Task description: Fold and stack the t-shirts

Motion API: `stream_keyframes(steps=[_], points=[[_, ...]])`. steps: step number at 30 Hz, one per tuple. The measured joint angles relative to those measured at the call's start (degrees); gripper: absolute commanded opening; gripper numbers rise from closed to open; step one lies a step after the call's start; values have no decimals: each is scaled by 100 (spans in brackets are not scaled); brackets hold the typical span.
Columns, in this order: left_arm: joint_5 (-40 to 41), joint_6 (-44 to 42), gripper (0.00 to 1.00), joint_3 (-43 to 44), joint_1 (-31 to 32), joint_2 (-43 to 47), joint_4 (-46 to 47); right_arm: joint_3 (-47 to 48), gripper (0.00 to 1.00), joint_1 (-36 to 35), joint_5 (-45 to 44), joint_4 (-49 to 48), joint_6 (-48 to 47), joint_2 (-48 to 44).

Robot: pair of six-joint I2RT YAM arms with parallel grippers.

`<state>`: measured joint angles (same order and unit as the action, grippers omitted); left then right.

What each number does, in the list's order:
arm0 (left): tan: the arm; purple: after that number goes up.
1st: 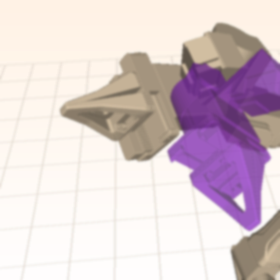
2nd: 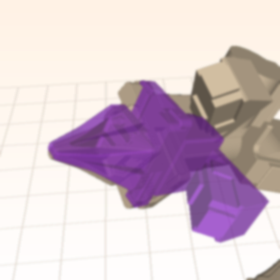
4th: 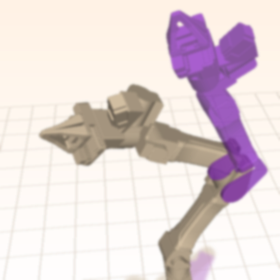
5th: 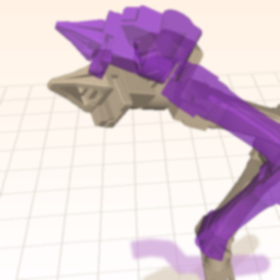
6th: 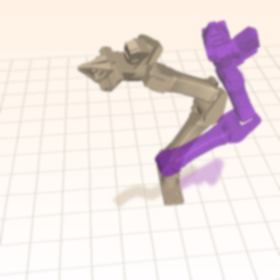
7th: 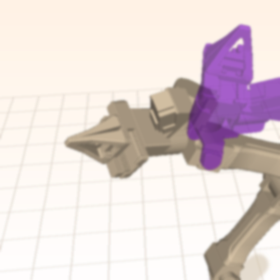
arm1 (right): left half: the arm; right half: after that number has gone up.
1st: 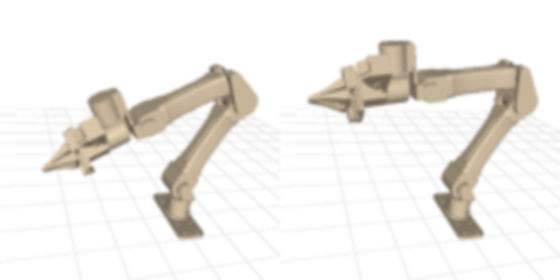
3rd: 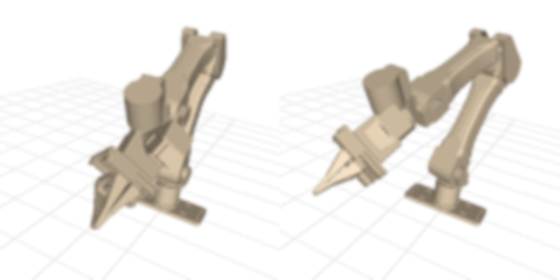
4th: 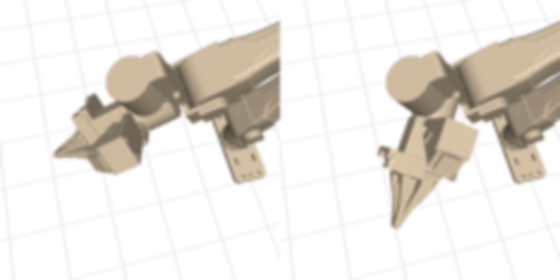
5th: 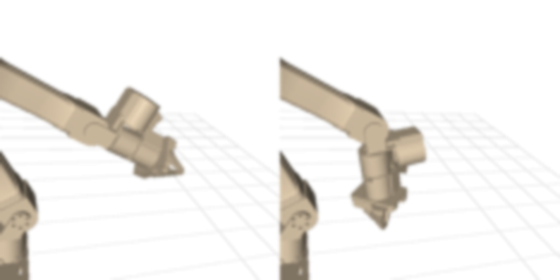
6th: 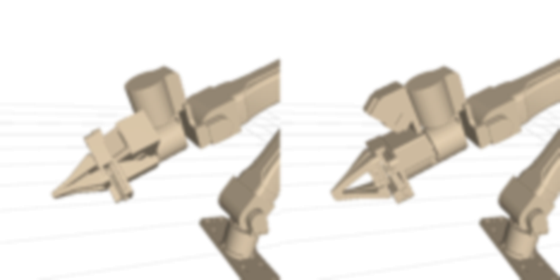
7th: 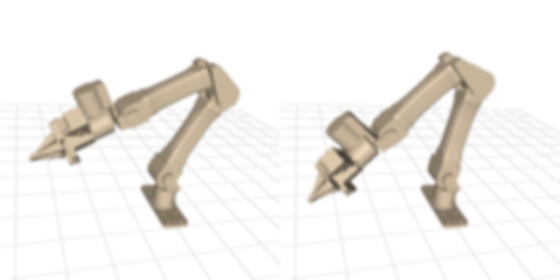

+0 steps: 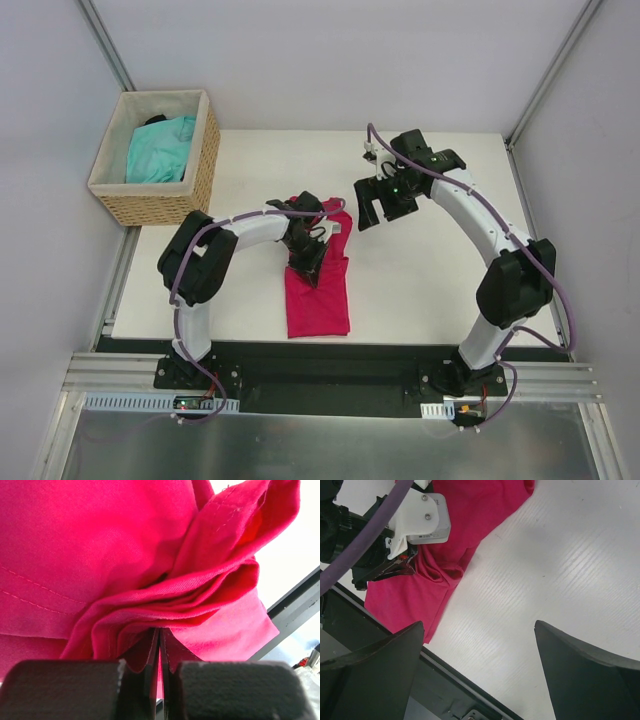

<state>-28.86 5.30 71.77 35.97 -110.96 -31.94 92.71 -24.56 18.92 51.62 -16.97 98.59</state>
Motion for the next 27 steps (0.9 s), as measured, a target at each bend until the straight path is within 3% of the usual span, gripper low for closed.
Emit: stream_keyframes(steps=[6,8,13,18,27], points=[[258,11,0,146,9,0,-151,0,96,0,48,0,50,28],[435,9,12,251,7,0,-195,0,96,2,98,-13,111,28],[1001,-24,23,732,-42,256,-264,-295,96,103,267,-466,713,-83],[1425,-15,25,1292,-160,863,-273,-627,96,280,243,-691,1519,-352],[1893,42,32,1921,-181,1231,92,-240,96,282,352,-1613,2299,-1235]])
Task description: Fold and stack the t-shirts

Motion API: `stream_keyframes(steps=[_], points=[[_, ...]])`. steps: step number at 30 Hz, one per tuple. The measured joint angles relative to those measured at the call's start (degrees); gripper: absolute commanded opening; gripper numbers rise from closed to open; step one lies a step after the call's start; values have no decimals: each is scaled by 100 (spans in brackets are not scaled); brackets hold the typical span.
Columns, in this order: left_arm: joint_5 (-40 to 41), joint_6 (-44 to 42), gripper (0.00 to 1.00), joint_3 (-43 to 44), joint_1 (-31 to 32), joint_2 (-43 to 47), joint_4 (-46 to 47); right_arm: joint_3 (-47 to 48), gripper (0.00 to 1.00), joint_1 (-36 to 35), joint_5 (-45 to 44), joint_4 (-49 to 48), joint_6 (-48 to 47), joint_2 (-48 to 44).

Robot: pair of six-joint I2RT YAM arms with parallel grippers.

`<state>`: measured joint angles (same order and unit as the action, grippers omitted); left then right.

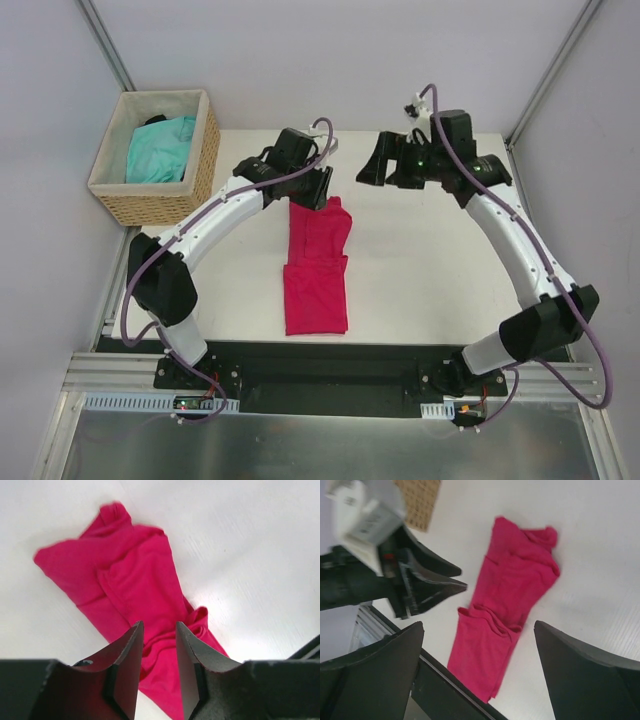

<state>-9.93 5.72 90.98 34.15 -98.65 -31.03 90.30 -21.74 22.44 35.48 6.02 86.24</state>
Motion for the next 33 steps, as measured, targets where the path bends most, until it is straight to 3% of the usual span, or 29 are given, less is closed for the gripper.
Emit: stream_keyframes(steps=[7,13,18,22,28,30,33], points=[[455,-306,34,531,0,13,120,610,96,24,-142,-649,730,-813],[603,-520,36,741,0,13,125,-584,99,297,-444,-1725,1906,-2076],[640,-527,36,732,0,46,160,-170,99,295,-511,-1360,1373,-1729],[787,-323,36,-22,0,514,251,-358,97,114,-544,-929,507,-1458],[1043,210,37,-1755,0,1679,317,-2100,100,-190,-839,-433,-114,-1545],[1095,302,39,-2264,0,2020,372,-2723,96,-317,-955,-468,-173,-1676],[1198,365,40,-2863,-13,2426,461,-3154,96,-415,-994,-472,-184,-1915]])
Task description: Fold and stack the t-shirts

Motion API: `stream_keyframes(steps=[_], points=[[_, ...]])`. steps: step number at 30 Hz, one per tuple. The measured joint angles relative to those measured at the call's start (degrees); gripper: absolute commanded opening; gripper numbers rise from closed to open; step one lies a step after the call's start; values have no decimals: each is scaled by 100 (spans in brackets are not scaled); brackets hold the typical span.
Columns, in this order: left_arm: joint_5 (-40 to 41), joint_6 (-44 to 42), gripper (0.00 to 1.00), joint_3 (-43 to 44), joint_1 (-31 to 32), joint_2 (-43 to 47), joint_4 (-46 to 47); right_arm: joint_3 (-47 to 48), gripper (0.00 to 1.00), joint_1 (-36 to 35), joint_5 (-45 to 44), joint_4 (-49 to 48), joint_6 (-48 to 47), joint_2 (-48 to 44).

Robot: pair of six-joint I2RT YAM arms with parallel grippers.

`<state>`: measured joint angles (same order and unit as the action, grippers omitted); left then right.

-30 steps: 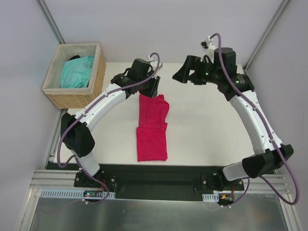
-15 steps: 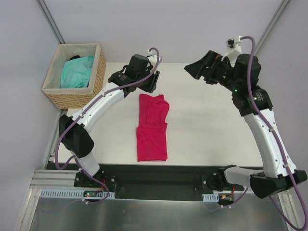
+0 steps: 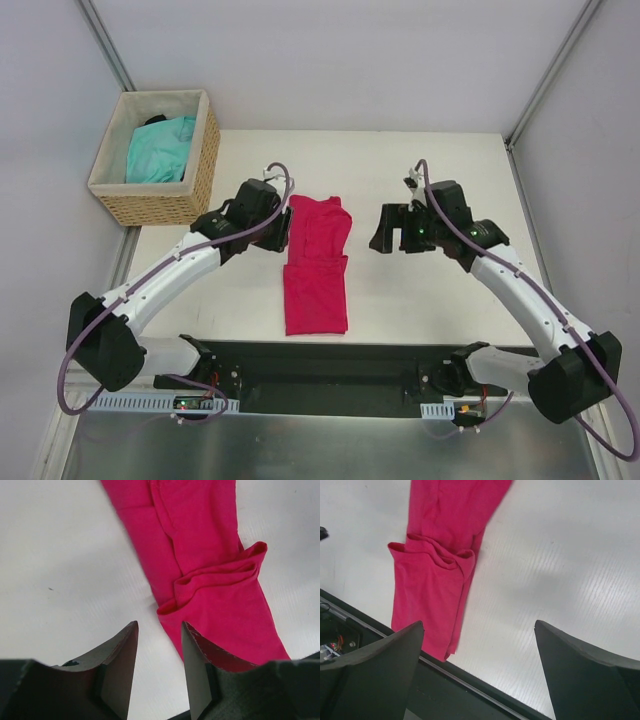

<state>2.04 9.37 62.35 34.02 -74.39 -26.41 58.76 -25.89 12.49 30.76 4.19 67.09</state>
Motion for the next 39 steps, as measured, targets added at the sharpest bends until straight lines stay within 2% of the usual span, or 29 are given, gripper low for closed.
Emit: stream_keyframes(steps=[3,8,10,12,17,22,25,29,34,39], points=[[-2,26,40,-275,-68,146,144,188,97,-48,205,-44,-81,79],[-155,210,40,-658,-149,133,337,879,99,-435,636,-13,-404,1049],[-221,363,40,-835,-149,133,348,831,93,-616,785,48,-474,1320],[-341,511,40,-1010,-149,136,350,654,93,-745,879,116,-514,1401],[-634,809,41,-1263,-149,166,304,42,93,-772,1067,214,-527,1217],[-817,1117,41,-1652,-149,662,225,-807,92,-807,1121,245,-358,514],[-896,1270,41,-1816,-149,866,28,-992,91,-861,1117,328,-243,221],[-955,1541,40,-1821,-149,702,-83,-986,91,-1073,1038,273,-170,236],[-767,2015,40,-1875,-66,706,2,-1128,90,-1473,748,-173,13,208],[-444,2299,40,-2253,94,1303,118,-1641,91,-1803,444,-629,299,142]])
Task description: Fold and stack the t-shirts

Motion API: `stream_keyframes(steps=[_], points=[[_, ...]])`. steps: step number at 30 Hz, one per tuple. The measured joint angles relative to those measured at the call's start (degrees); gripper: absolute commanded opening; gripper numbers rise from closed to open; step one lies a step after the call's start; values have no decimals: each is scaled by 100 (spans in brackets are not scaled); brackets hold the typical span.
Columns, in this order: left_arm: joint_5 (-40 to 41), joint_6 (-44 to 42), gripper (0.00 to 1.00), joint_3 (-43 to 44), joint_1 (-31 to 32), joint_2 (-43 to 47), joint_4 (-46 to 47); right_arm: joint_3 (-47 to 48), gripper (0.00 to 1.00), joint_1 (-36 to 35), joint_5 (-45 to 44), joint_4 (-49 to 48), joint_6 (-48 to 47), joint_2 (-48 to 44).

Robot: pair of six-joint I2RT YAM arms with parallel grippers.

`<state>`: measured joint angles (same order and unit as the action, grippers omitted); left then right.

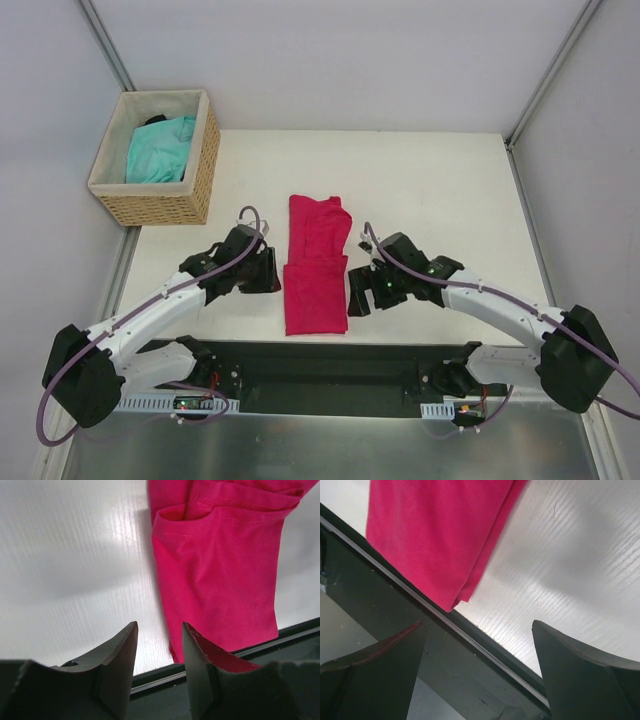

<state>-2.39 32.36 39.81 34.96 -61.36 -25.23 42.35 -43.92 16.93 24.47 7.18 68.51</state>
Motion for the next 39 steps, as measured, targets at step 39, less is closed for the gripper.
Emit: stream_keyframes(steps=[39], points=[[1825,1902,32,-1329,2977,350,824,-1073,63,-2026,-1484,-1910,1528,299]])
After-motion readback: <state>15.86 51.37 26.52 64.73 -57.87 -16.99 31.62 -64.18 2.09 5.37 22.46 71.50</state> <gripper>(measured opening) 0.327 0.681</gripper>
